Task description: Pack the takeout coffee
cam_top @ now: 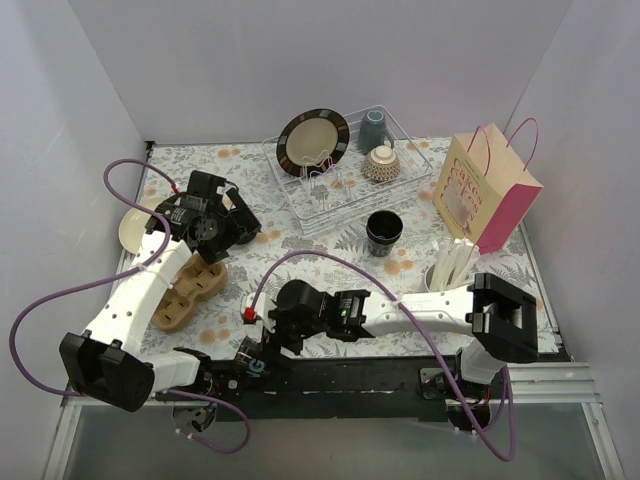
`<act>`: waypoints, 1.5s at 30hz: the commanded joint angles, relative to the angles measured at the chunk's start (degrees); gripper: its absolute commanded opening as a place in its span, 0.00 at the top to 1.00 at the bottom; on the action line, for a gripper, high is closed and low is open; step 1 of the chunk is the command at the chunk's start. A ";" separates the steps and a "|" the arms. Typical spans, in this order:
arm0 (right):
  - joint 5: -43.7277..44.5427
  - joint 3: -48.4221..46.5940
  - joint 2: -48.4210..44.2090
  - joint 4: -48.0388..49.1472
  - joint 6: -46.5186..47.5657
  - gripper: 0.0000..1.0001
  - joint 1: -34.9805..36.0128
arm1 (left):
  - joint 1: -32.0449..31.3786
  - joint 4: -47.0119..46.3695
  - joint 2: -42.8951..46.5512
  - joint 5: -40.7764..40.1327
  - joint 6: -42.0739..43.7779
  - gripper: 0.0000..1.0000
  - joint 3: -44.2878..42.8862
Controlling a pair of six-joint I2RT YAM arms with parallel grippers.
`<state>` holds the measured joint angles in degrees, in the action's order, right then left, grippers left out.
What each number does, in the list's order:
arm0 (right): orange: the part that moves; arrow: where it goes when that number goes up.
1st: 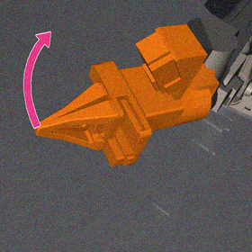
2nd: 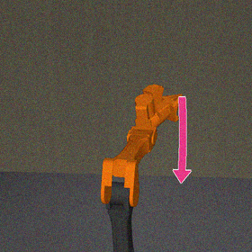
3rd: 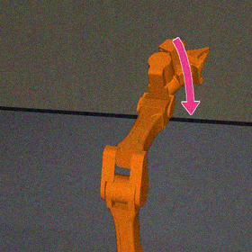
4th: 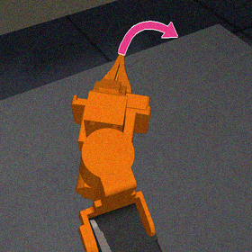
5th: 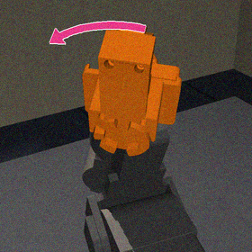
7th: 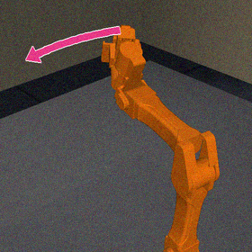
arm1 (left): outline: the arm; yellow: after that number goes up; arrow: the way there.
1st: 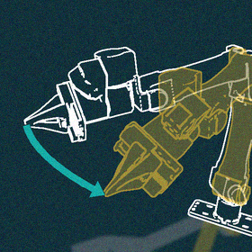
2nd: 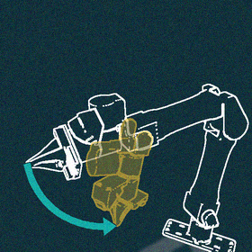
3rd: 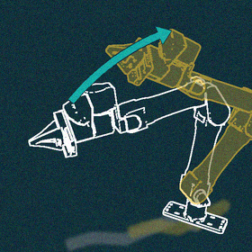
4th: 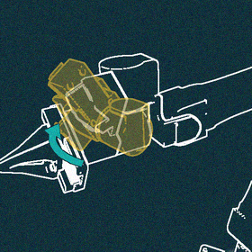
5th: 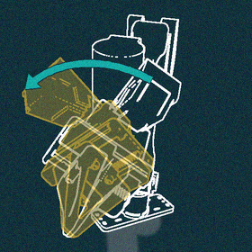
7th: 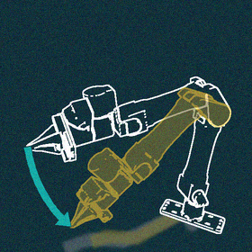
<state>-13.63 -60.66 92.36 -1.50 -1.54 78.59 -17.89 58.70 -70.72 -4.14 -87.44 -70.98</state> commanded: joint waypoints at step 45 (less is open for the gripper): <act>24.00 6.86 -9.63 7.73 -4.62 0.49 -0.89 | 1.54 3.71 4.97 23.26 3.42 0.06 5.84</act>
<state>7.27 -57.95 90.70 2.74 -8.51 80.01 -16.60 61.73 -68.79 5.82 -85.80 -67.53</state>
